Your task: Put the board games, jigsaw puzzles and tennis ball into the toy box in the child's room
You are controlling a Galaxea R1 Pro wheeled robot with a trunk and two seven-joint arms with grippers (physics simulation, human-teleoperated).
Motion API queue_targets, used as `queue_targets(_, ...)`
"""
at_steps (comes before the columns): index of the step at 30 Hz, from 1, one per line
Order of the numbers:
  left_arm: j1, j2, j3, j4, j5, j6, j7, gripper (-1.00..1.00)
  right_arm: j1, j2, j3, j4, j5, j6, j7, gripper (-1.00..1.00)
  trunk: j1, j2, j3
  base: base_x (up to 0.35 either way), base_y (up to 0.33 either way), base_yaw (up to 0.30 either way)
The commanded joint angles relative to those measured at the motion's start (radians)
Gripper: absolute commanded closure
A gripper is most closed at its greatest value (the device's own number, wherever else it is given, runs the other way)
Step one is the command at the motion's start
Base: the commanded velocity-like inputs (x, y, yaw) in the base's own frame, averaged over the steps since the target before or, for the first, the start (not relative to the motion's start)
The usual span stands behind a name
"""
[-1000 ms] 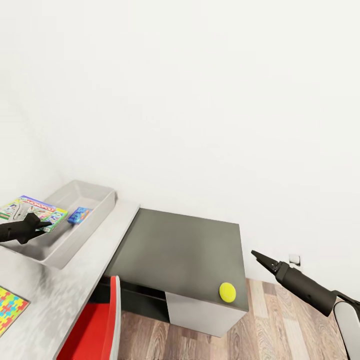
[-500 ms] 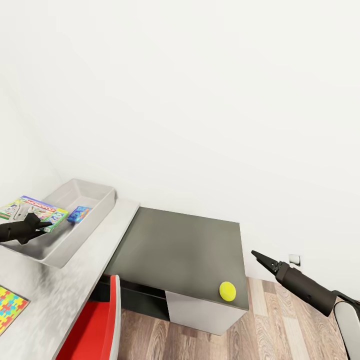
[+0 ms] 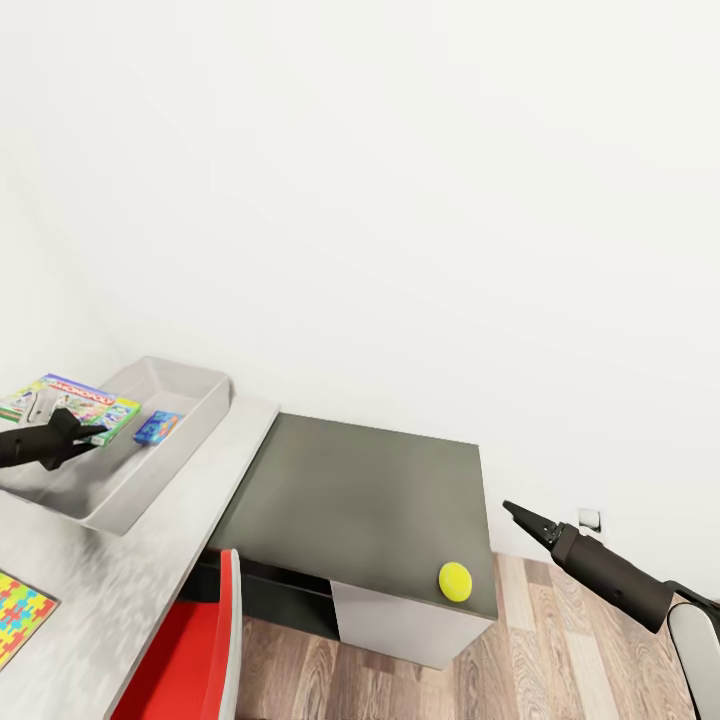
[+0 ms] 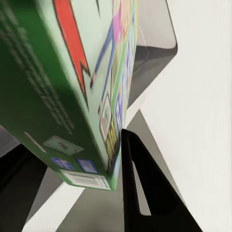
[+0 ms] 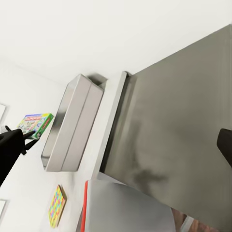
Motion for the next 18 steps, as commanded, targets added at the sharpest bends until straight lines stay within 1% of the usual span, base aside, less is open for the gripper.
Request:
queue_targets(1, -0.003, -0.001, 0.006, 0.001, -0.010, 0.005, -0.009, 1.00, -0.001, 0.000, -0.001, 0.000, 0.001, 0.005, 0.003, -1.00, 0.001, -0.002, -0.003, 0.000, 0.000, 0.000)
queue_targets(14, -0.019, -0.003, 0.005, 0.003, -0.013, 0.005, -0.007, 1.00, -0.001, 0.000, -0.001, 0.000, 0.001, 0.005, 0.005, -1.00, 0.001, -0.002, -0.024, 0.000, 0.000, 0.000)
queue_targets(18, -0.034, -0.002, 0.005, 0.003, -0.012, 0.005, -0.007, 1.00, -0.001, 0.000, -0.001, 0.000, 0.001, 0.005, 0.005, -1.00, 0.001, -0.002, -0.030, 0.000, 0.000, 0.000)
